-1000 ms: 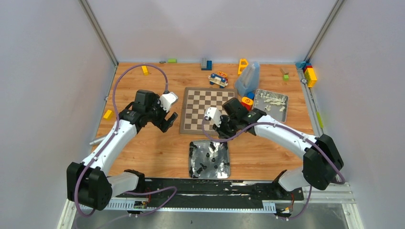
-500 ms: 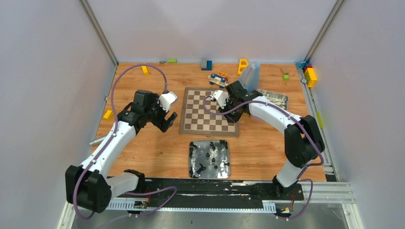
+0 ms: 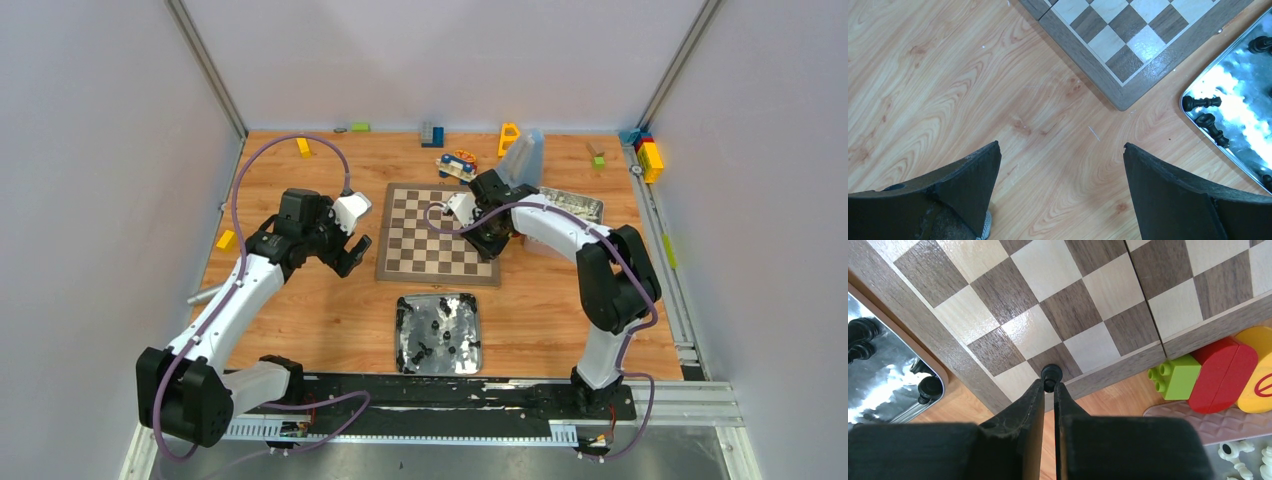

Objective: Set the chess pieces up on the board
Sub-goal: Place the chess piece on the chessboard.

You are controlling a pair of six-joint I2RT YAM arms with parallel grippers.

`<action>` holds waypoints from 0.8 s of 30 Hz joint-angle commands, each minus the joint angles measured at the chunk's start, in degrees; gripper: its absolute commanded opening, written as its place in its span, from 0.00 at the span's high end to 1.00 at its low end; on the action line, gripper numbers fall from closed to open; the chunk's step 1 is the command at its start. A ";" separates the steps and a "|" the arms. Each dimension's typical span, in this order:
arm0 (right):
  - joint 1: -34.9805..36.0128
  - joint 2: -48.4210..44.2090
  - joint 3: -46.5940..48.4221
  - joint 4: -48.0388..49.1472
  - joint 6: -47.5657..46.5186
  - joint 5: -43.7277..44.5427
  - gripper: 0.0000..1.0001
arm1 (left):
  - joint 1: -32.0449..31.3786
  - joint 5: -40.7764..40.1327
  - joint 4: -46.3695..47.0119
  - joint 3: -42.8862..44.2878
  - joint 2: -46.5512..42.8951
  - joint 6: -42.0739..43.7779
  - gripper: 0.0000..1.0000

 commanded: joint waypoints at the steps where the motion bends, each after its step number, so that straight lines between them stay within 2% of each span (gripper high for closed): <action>1: -0.20 1.01 3.21 -0.17 0.00 0.29 0.99 | -0.10 0.91 1.45 -0.14 -1.70 -0.04 0.00; 9: -0.29 2.00 2.43 -0.03 0.21 0.17 0.95 | -0.07 0.86 1.37 -0.33 -1.87 0.05 0.00; 12: -0.29 1.73 1.97 -0.02 0.50 0.17 0.84 | -0.07 0.77 1.44 -0.38 -1.91 0.13 0.00; 17: -0.28 0.39 2.55 -0.05 1.35 0.08 0.57 | -0.08 0.57 1.45 -0.42 -1.78 0.22 0.00; 20: -0.23 -1.51 3.21 -0.08 1.91 -0.64 0.50 | -0.07 0.35 1.53 -0.53 -1.90 0.35 0.00; 24: 0.36 -5.54 2.81 0.01 2.81 -3.80 0.47 | -0.07 -0.20 1.85 -0.70 -2.20 0.00 0.00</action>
